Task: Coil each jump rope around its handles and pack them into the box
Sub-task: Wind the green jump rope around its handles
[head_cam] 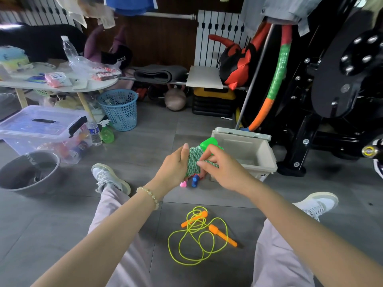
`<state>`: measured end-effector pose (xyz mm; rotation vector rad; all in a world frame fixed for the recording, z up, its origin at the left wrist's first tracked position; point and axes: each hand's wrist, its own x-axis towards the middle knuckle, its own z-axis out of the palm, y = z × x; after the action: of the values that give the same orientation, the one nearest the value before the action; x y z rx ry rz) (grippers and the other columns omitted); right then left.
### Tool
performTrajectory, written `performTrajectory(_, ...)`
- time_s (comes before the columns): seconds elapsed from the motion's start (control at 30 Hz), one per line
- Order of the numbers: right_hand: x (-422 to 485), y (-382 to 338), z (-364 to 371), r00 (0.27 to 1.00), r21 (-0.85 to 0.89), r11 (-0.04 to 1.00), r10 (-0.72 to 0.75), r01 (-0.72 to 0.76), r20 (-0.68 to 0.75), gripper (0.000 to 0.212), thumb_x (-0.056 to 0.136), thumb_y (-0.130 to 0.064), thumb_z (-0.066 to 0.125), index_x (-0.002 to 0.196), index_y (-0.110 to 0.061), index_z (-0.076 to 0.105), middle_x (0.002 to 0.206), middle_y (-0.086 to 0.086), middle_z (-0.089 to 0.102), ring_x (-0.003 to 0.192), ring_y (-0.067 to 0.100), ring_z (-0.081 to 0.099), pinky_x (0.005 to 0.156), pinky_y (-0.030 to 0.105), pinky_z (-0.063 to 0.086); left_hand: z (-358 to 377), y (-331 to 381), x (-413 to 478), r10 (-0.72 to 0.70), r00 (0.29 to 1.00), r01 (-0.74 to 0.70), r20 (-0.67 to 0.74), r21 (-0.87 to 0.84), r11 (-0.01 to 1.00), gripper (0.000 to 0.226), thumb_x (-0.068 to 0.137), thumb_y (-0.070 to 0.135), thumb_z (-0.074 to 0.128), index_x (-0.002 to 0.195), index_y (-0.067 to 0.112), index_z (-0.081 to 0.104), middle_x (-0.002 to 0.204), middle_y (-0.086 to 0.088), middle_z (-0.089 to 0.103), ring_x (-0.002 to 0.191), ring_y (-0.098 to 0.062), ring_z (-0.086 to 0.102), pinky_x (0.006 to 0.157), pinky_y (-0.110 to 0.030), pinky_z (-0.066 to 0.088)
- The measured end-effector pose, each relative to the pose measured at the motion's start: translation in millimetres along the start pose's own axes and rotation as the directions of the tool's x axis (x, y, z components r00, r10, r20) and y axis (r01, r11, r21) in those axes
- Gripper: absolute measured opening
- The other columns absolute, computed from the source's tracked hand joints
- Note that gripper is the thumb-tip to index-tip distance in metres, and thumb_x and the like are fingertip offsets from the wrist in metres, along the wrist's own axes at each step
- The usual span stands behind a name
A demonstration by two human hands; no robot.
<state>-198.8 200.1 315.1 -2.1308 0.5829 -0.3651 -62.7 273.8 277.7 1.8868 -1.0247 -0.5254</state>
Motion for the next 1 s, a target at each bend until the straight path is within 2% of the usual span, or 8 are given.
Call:
performTrajectory(0.07,4,3,-3,0.998,0.097,0.995,0.015,-0.01,-0.059,0.015,0.093,-0.014,0.056,0.082,-0.017,0.046,0.068,0.002,0.066,0.071,0.03,0.065,0.068,0.033,0.049,2,4,-2,0.0,1.0,0.003,0.023,-0.127,0.992,0.036,0.103,0.038,0.025,0.086,0.014,0.045,0.071,-0.007,0.054,0.065,-0.025,0.053,0.071,-0.044,0.05)
performTrajectory(0.13,5,6,-5,0.994,0.144,0.989,0.049,-0.033,-0.102,0.017,0.091,-0.012,0.058,0.079,-0.017,0.047,0.071,0.009,0.066,0.053,0.014,0.062,0.056,0.022,0.047,1,7,-6,0.014,0.998,0.003,0.055,-0.3,0.954,0.021,0.103,0.03,0.031,0.089,0.019,0.043,0.07,0.0,0.05,0.06,-0.013,0.051,0.06,-0.03,0.048)
performTrajectory(0.2,4,7,-7,0.986,0.231,0.971,0.095,-0.061,-0.138,0.021,0.091,-0.007,0.058,0.076,-0.015,0.046,0.074,0.017,0.064,0.037,-0.001,0.05,0.044,0.008,0.035,-1,10,-9,0.003,0.992,0.052,0.125,-0.434,0.899,0.005,0.102,0.027,0.039,0.101,0.023,0.042,0.072,0.003,0.055,0.053,-0.003,0.053,0.052,-0.017,0.044)
performTrajectory(0.33,-2,7,-10,0.981,0.396,0.915,0.146,-0.085,-0.128,0.021,0.09,-0.003,0.058,0.074,-0.01,0.046,0.075,0.019,0.063,0.033,-0.002,0.045,0.038,0.007,0.031,0,8,-11,0.005,0.986,0.083,0.167,-0.511,0.856,0.006,0.099,0.034,0.042,0.098,0.03,0.039,0.086,0.0,0.055,0.065,-0.008,0.057,0.059,-0.022,0.046)
performTrajectory(0.53,-3,14,-2,0.98,0.372,0.914,0.195,-0.163,-0.05,0.012,0.092,-0.01,0.056,0.083,-0.015,0.05,0.083,0.022,0.065,0.037,0.004,0.039,0.04,0.016,0.03,-1,13,-17,0.048,0.991,0.026,0.125,-0.534,0.845,0.014,0.102,0.029,0.032,0.099,0.016,0.028,0.071,0.004,0.052,0.05,-0.001,0.051,0.051,-0.015,0.044)
performTrajectory(0.73,-6,-3,-5,0.994,0.203,0.978,0.061,-0.041,-0.094,0.011,0.091,-0.01,0.059,0.088,-0.011,0.049,0.065,0.003,0.064,0.036,-0.001,0.045,0.043,0.009,0.033,1,9,-18,0.019,0.998,0.008,0.053,-0.469,0.883,0.014,0.101,0.027,0.04,0.092,0.025,0.029,0.07,-0.01,0.052,0.062,-0.023,0.048,0.058,-0.033,0.041)
performTrajectory(0.87,-5,-7,2,0.971,0.176,0.984,0.035,0.008,-0.237,0.015,0.089,-0.02,0.063,0.082,-0.014,0.051,0.056,-0.002,0.059,0.044,0.004,0.051,0.045,0.012,0.036,4,17,-27,0.163,0.986,-0.136,0.042,-0.373,0.918,0.013,0.102,0.02,0.032,0.09,0.02,0.03,0.071,0.002,0.043,0.047,0.001,0.042,0.047,-0.013,0.037)
performTrajectory(1.0,-4,-1,0,0.946,0.267,0.964,0.082,0.006,-0.315,0.022,0.087,-0.018,0.064,0.078,-0.022,0.044,0.051,-0.008,0.055,0.045,0.006,0.051,0.046,0.016,0.038,-2,19,-34,0.235,0.966,-0.179,0.11,-0.372,0.911,0.009,0.103,0.018,0.028,0.103,0.012,0.034,0.077,0.003,0.042,0.053,0.004,0.044,0.053,-0.011,0.039)
